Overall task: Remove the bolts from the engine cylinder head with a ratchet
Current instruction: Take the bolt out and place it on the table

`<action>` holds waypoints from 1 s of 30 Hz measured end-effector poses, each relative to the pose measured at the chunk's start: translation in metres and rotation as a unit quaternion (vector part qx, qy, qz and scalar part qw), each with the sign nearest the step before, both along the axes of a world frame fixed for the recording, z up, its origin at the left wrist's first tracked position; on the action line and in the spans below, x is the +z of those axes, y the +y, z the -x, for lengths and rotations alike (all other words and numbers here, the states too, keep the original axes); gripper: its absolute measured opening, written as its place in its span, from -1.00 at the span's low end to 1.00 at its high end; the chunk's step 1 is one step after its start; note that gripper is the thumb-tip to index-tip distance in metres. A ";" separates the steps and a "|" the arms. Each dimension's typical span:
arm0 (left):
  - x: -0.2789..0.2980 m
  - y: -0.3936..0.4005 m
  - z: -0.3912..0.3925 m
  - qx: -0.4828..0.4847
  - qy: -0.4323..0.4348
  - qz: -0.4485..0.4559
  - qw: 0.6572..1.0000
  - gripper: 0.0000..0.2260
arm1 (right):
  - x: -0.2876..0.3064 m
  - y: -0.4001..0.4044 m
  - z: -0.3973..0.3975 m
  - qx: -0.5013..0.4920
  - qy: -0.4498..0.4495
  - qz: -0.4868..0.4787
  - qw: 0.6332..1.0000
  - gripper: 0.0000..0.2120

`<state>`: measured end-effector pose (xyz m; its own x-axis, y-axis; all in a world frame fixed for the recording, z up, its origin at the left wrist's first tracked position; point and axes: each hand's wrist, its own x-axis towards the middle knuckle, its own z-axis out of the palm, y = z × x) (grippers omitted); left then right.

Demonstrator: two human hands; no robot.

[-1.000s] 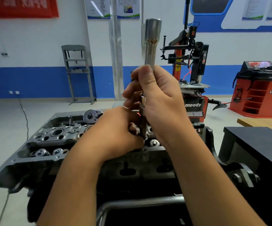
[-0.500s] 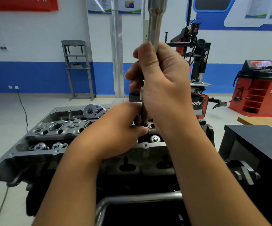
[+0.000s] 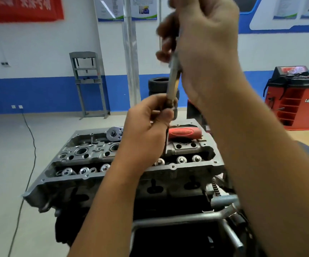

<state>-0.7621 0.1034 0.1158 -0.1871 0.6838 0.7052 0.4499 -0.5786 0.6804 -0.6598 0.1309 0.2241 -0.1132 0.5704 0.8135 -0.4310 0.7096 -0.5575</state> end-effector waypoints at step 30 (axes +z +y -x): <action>-0.048 -0.045 -0.493 -0.309 -0.060 0.413 0.855 -0.80 | -0.178 -0.115 -0.546 -0.236 0.034 0.552 0.799 -0.89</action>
